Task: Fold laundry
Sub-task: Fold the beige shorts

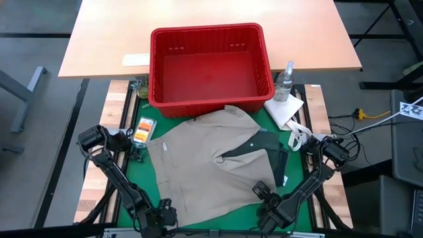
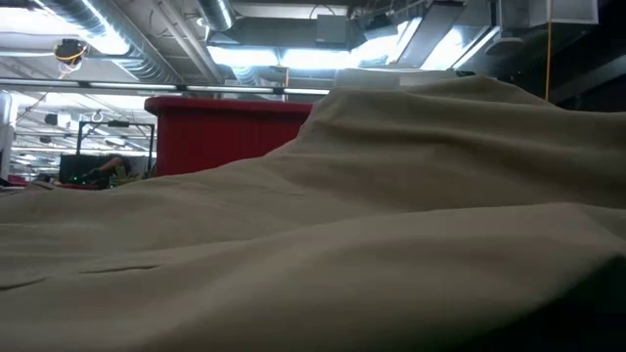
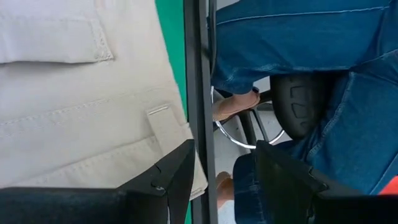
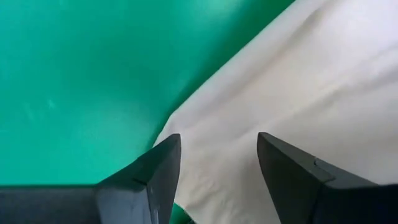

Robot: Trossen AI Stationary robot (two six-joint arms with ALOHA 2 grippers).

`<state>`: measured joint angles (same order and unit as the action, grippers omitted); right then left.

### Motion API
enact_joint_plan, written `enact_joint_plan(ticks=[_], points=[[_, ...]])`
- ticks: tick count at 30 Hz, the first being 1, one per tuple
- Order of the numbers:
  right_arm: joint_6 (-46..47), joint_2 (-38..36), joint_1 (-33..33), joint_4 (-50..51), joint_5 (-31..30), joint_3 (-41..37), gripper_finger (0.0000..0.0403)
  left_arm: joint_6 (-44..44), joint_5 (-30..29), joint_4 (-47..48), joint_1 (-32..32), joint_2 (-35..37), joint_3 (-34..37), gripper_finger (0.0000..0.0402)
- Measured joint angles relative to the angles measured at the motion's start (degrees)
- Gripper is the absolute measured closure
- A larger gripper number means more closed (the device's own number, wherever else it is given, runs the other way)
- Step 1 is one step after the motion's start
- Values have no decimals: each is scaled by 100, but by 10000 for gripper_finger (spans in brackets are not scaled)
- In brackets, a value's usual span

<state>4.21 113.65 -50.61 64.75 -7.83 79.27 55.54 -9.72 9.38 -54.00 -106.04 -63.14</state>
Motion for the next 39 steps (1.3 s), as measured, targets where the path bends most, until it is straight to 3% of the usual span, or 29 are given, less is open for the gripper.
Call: enact_joint_plan(ticks=[9, 20, 39], points=[[68, -7, -4, -2, 103, 434, 189, 92, -12, -516, 37, 4, -4, 238], [496, -15, -7, -17, 294, 439, 189, 134, -229, -783, 42, 4, -4, 238], [1051, -72, 2, -487, 507, -632, 189, 44, -387, -772, 52, -38, -8, 238]])
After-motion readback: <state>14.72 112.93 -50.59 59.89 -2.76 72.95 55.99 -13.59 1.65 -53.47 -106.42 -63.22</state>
